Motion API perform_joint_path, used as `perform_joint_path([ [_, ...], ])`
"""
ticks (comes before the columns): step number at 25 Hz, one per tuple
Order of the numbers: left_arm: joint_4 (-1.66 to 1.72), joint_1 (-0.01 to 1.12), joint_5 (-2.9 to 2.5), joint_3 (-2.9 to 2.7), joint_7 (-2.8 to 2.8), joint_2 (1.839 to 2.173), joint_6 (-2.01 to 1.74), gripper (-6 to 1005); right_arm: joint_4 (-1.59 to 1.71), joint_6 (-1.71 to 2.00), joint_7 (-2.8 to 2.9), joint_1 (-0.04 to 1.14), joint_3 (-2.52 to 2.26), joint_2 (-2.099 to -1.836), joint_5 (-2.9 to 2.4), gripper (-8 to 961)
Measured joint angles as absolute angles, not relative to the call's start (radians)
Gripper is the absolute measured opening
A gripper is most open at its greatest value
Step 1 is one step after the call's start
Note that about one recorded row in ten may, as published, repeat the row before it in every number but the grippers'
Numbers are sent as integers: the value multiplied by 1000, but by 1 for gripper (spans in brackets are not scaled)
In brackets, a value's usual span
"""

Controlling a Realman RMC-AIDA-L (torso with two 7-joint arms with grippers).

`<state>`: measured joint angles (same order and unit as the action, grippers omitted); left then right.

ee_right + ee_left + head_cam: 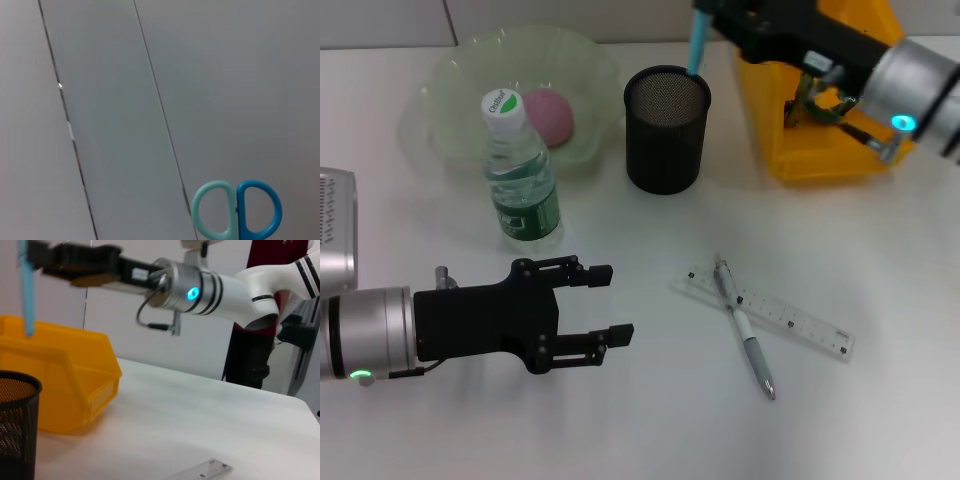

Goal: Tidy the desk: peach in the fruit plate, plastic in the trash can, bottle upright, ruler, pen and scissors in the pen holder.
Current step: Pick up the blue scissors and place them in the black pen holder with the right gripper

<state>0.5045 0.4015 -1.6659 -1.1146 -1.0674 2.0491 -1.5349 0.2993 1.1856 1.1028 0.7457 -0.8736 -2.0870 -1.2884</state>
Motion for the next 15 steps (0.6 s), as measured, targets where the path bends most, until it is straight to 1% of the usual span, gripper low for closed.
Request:
perform_joint_path([
  [4, 506, 401, -1666, -1105, -1066, 2051, -1542, 725, 253, 1092, 1093, 795, -907, -2089, -1287, 255],
  [12, 506, 404, -1666, -1095, -1064, 2051, -1543, 726, 242, 1066, 1095, 806, -928, -2092, -1286, 259],
  [15, 506, 404, -1666, -1094, -1064, 2051, -1543, 725, 240, 1068, 1096, 806, -929, -2092, -1289, 371],
])
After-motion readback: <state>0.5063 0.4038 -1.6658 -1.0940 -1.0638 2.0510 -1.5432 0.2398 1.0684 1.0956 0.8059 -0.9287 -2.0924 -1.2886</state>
